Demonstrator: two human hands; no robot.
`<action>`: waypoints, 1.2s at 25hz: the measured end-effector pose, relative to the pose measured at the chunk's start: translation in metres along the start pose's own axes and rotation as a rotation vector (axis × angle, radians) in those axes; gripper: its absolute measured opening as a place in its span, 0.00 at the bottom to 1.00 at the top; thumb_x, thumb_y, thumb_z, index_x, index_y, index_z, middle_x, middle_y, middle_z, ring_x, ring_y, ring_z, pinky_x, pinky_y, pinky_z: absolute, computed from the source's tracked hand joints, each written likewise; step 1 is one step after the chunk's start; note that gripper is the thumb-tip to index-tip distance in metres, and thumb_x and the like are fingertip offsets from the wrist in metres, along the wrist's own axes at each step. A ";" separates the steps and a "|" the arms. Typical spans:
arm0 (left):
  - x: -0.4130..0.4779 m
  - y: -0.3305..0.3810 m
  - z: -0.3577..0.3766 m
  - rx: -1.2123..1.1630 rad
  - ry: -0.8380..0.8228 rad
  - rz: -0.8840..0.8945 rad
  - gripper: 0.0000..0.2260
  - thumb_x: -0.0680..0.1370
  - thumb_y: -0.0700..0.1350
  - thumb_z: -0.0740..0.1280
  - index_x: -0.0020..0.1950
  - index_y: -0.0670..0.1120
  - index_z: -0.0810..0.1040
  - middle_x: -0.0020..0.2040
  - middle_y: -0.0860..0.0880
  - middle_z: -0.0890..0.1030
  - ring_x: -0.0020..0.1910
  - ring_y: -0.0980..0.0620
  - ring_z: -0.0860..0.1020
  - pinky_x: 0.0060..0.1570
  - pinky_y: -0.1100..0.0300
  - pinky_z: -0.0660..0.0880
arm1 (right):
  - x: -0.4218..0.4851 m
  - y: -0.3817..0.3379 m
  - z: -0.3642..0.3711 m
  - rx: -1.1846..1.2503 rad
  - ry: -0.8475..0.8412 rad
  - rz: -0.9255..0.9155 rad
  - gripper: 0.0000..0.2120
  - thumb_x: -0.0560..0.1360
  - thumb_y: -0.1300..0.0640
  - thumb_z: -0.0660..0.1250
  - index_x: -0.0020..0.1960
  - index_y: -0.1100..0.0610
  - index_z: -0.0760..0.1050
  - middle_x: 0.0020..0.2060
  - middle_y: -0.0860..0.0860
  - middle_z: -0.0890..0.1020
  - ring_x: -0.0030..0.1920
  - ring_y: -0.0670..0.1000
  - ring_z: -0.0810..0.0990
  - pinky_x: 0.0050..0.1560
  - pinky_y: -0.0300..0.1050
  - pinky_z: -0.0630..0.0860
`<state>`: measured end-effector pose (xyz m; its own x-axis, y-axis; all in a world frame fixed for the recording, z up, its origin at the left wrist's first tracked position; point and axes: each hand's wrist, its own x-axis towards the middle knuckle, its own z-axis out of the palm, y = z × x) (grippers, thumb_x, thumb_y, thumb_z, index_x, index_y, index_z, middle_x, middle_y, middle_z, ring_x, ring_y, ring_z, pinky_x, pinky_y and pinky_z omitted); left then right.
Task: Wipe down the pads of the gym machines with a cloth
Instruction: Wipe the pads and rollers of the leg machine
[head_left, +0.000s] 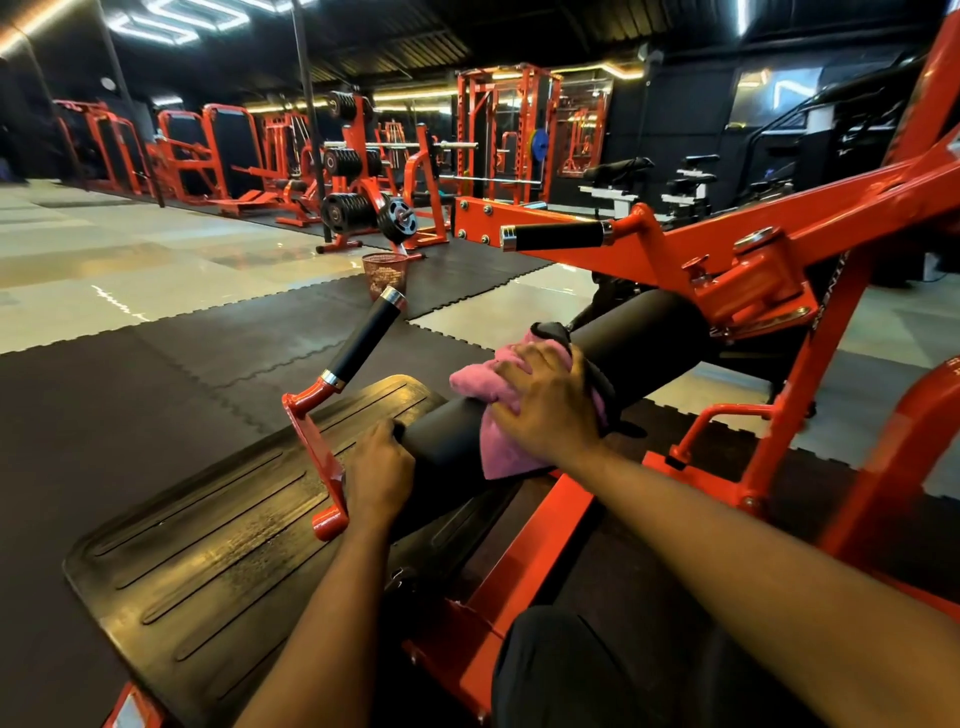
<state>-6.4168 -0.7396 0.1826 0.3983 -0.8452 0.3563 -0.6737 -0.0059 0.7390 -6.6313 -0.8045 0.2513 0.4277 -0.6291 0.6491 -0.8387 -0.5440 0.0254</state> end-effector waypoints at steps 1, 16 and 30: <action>-0.003 0.001 0.000 0.017 0.017 0.014 0.10 0.80 0.38 0.60 0.60 0.44 0.76 0.57 0.43 0.78 0.55 0.47 0.75 0.58 0.48 0.74 | 0.003 0.014 -0.006 0.005 0.007 -0.023 0.21 0.69 0.44 0.66 0.61 0.47 0.77 0.62 0.49 0.78 0.66 0.56 0.72 0.69 0.61 0.63; -0.065 0.009 0.019 0.247 0.248 0.097 0.19 0.71 0.46 0.54 0.59 0.45 0.74 0.59 0.45 0.75 0.59 0.45 0.71 0.56 0.48 0.70 | 0.041 0.057 -0.033 -0.133 -0.060 0.171 0.20 0.72 0.42 0.53 0.52 0.50 0.78 0.54 0.53 0.82 0.58 0.58 0.76 0.61 0.59 0.66; -0.062 -0.003 -0.007 0.028 0.215 0.186 0.14 0.77 0.42 0.57 0.56 0.44 0.79 0.54 0.47 0.79 0.55 0.48 0.75 0.54 0.47 0.76 | 0.046 0.092 -0.036 -0.117 0.107 0.286 0.20 0.73 0.44 0.55 0.54 0.52 0.79 0.57 0.55 0.81 0.62 0.59 0.74 0.65 0.66 0.62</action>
<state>-6.4346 -0.6834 0.1624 0.3867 -0.7005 0.5998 -0.7635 0.1216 0.6342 -6.7008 -0.8637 0.3108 0.1361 -0.6820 0.7186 -0.9555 -0.2820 -0.0867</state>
